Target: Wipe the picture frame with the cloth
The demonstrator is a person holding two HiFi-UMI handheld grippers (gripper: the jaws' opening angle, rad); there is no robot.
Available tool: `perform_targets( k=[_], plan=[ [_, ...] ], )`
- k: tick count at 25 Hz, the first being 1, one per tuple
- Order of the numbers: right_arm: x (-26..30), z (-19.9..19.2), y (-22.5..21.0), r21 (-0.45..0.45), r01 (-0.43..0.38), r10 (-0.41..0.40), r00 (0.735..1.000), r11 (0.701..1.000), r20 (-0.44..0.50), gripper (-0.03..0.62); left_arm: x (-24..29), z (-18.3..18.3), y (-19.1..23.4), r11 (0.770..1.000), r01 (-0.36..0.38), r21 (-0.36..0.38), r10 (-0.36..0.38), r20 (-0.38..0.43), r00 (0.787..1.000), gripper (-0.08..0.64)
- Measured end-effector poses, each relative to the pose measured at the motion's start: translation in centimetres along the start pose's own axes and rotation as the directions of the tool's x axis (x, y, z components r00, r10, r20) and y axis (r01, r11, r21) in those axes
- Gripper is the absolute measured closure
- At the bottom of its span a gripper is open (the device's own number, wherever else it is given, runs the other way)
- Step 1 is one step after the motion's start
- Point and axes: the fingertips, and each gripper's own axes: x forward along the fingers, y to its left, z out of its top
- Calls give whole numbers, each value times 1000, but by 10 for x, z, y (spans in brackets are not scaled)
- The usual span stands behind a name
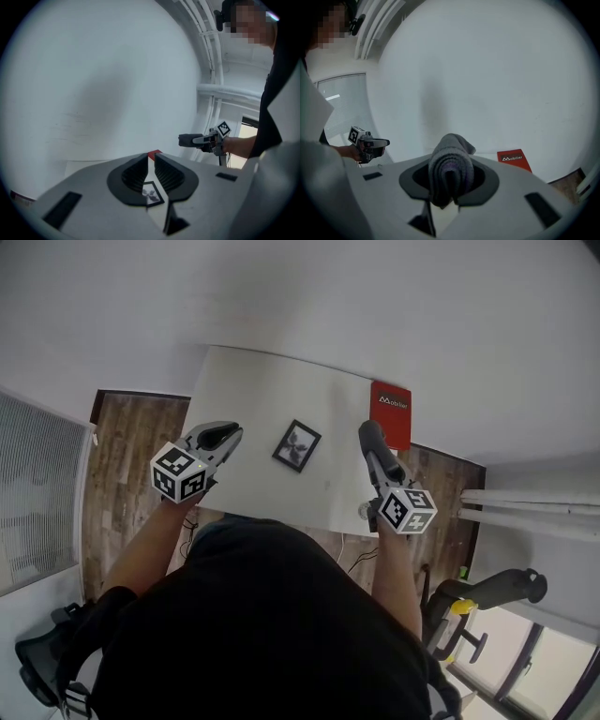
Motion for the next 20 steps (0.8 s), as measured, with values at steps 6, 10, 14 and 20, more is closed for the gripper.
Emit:
perform_targets(
  k=[6,10,14,20],
  plan=[
    [28,-1,-1,-4,-7,7,999,1000,-36,489,11,-3,23,1000,-8,-19,8,-22,1000,509],
    [48,-6,-1,-3,-15,14,998,1000,-63,489,24,-11,33,1000,-2,-24,1,-49,999,509],
    [69,-19,1,-19,-23,21,993,1000,-112,489,37,-27,40,1000,9,-27,-11,-88,996,509],
    [93,-46,0,-39,-27,19,981,999,-195,489,58,-67,35,998,58,-16,-60,-178,982,509]
  ],
)
